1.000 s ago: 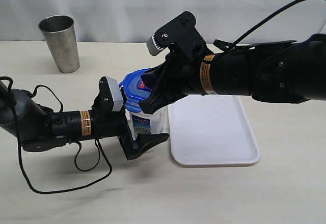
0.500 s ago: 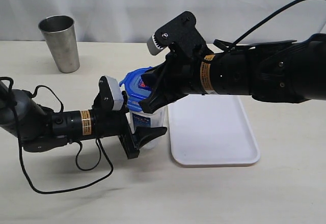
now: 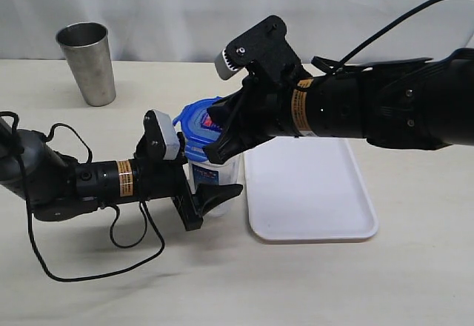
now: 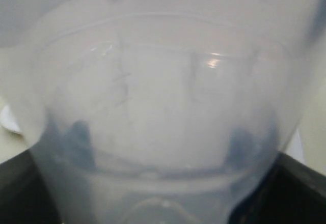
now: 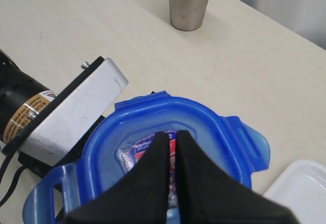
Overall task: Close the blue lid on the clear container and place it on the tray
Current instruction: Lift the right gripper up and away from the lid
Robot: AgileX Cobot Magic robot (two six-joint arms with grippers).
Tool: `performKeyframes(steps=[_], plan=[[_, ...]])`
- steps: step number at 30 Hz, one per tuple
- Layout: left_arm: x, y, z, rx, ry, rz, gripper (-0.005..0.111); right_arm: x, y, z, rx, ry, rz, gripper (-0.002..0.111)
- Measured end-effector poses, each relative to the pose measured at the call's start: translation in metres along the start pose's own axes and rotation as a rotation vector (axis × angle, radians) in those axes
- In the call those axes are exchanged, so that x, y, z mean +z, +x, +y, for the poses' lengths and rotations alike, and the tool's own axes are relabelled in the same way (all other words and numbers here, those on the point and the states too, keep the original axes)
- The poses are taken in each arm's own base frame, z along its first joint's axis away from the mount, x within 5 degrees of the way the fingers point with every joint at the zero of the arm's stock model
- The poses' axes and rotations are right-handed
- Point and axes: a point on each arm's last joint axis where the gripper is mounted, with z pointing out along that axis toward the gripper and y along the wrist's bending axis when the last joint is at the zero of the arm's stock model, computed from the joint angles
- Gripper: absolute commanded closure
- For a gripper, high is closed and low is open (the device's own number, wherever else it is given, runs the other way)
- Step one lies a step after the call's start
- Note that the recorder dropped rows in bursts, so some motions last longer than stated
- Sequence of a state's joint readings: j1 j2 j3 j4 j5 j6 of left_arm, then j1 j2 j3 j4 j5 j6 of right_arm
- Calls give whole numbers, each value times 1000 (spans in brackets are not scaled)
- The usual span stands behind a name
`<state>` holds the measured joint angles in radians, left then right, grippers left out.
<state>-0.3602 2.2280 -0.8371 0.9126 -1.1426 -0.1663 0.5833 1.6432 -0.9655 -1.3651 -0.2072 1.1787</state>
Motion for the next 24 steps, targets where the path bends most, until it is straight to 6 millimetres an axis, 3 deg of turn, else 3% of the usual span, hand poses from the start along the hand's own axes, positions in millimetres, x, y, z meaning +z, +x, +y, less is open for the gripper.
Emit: performKeyframes(steps=[4, 12, 16, 20, 24], plan=[[-4, 1, 2, 13, 21, -2, 107, -6, -5, -1, 17, 14, -17, 99], [-19, 2, 12, 22, 172, 2, 107, -36, -27, -2, 119, 62, -105, 68], [-22, 0, 18, 48, 304, 39, 107, -48, -32, -13, 197, 194, -109, 68], [-23, -2, 20, 73, 354, 51, 107, -60, -41, -38, 213, 468, -88, 68], [-23, -2, 19, 75, 367, 52, 107, -73, -49, -58, 233, 641, 32, 68]])
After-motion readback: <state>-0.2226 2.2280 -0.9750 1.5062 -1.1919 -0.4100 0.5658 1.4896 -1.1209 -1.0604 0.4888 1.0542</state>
